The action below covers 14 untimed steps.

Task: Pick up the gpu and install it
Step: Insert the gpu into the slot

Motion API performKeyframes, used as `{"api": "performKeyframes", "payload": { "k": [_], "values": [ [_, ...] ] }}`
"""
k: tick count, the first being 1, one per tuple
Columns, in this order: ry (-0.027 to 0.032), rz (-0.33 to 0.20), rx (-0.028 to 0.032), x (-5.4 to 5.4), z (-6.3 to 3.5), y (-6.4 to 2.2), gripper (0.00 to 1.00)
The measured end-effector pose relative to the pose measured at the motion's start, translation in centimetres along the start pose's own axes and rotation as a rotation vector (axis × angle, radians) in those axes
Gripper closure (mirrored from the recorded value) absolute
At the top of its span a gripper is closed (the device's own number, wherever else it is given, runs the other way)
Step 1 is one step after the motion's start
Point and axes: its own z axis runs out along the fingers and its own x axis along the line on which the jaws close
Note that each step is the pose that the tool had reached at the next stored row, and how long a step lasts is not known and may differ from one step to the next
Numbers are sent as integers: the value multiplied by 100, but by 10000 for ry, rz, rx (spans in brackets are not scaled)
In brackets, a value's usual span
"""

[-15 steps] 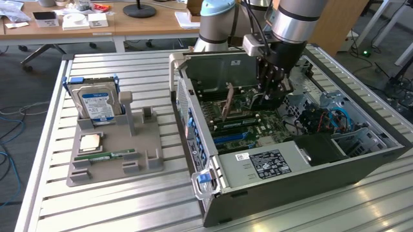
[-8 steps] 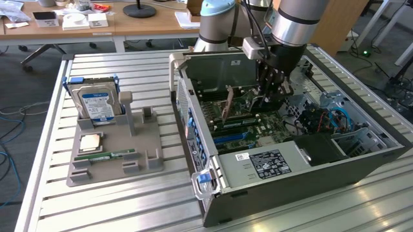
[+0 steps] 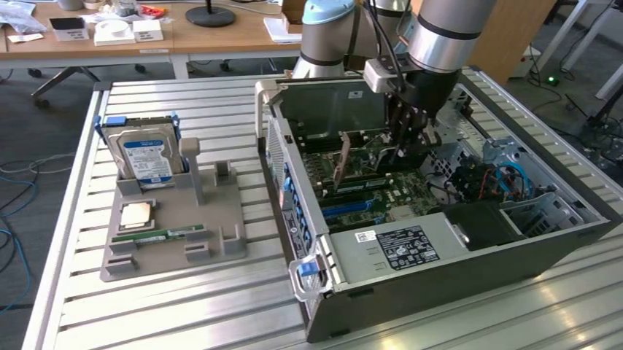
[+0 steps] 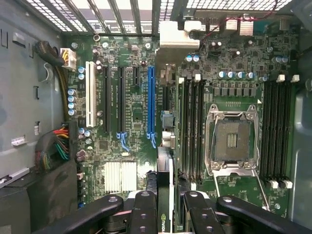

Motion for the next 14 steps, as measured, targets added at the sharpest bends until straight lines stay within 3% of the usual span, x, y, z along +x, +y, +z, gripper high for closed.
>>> {"api": "performKeyframes", "payload": {
  "k": [14],
  "values": [
    [-1, -3, 6, 3, 10, 65, 74]
  ]
}}
